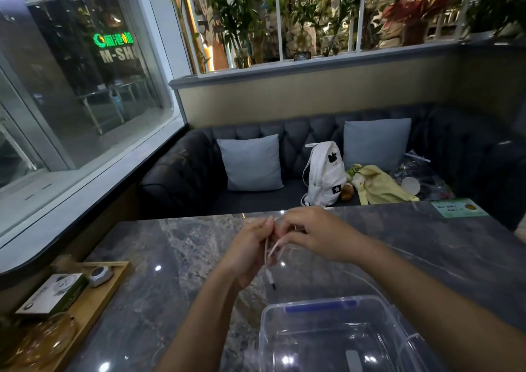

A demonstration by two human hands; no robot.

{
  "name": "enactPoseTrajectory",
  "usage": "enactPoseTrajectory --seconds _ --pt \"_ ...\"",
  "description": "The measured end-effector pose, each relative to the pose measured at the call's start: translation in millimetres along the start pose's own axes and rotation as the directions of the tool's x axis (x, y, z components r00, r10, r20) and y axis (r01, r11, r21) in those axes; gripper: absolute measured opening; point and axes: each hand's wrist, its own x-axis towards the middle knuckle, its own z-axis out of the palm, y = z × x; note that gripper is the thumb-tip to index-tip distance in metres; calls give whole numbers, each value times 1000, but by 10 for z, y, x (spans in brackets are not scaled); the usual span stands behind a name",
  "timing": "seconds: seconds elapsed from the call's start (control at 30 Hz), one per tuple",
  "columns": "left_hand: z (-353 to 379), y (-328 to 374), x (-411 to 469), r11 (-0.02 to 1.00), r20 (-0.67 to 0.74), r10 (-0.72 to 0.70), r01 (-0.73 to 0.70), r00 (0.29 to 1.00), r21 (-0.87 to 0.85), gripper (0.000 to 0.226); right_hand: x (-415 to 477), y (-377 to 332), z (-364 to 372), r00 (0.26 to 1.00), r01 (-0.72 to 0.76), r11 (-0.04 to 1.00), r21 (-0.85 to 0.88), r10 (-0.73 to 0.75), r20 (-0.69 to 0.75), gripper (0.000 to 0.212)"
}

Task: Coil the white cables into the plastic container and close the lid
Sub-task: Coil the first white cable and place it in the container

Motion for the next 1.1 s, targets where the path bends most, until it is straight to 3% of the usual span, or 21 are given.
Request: enactPoseTrajectory --seconds 0.1,0.27,0.47,0.57,0.63,0.73,0.8,0.9,1.0,1.1 --pt "45 12 -27 997 70 -43 38 997 68 37 -20 38 21 999 7 1000 0 -7 -46 7" --pt "39 37 -71 992 187 -92 107 978 -72 28 -22 157 -35 976 -30 991 131 58 -212 16" --pt "14 53 -82 956 326 -96 179 941 -233 28 -62 209 -109 998 -54 954 295 44 39 22" --pt "19 82 -80 959 346 -174 239 922 -155 42 -58 230 -84 995 -95 920 381 97 14 8" --pt "40 116 -85 966 306 -222 252 926 -61 49 -52 231 -41 993 -98 891 444 119 -20 13" --pt "76 125 -74 980 105 -197 198 975 8 49 -41 224 18 988 -102 852 514 147 -47 13" --pt "80 106 -69 974 44 -125 131 991 -183 50 -52 246 42 978 -112 792 600 196 -76 16" --pt "51 97 -56 866 89 -69 104 994 -489 49 -82 303 74 951 -125 653 747 294 -97 23" --pt "8 96 -68 855 256 -97 212 962 -473 44 -84 310 106 941 -130 652 747 319 -114 24" --pt "-31 109 -57 865 285 -142 259 948 -430 38 -76 311 120 944 -155 696 701 315 -103 31"
